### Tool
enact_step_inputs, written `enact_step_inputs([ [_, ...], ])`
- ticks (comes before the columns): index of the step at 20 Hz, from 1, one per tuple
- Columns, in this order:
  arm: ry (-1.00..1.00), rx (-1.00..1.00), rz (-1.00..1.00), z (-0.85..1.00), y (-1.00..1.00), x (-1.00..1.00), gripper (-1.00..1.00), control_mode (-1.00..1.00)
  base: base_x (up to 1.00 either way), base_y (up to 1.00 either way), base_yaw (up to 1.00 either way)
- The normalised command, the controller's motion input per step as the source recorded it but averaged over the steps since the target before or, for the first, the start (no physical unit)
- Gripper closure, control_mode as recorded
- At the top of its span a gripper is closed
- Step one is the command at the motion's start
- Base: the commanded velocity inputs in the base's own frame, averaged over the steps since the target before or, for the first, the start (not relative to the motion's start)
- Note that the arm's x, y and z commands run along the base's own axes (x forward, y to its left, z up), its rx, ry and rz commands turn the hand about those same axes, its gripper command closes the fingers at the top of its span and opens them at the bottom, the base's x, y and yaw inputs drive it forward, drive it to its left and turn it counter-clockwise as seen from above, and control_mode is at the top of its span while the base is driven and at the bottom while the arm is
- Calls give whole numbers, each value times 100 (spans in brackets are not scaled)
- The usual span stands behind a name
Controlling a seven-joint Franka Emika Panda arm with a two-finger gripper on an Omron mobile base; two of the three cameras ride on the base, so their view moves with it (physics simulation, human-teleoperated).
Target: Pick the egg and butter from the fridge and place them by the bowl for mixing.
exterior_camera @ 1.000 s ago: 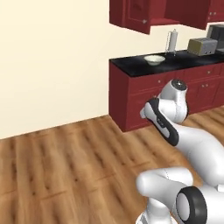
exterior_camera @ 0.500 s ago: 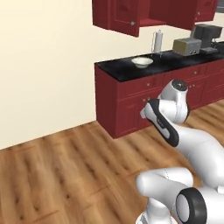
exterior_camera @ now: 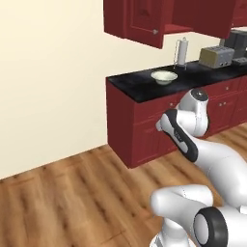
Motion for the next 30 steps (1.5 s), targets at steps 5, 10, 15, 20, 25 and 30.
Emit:
enact_step_inputs([
  [5,0,0,0,0,0,0,100,100,73,-38,2],
  [10,0,0,0,0,0,0,100,100,65,-44,2],
  [15,0,0,0,0,0,0,100,100,64,-44,2],
  [20,0,0,0,0,0,0,100,100,65,-44,1],
  [25,0,0,0,0,0,0,100,100,65,-42,3],
  [30,0,0,0,0,0,0,100,100,65,-40,5],
])
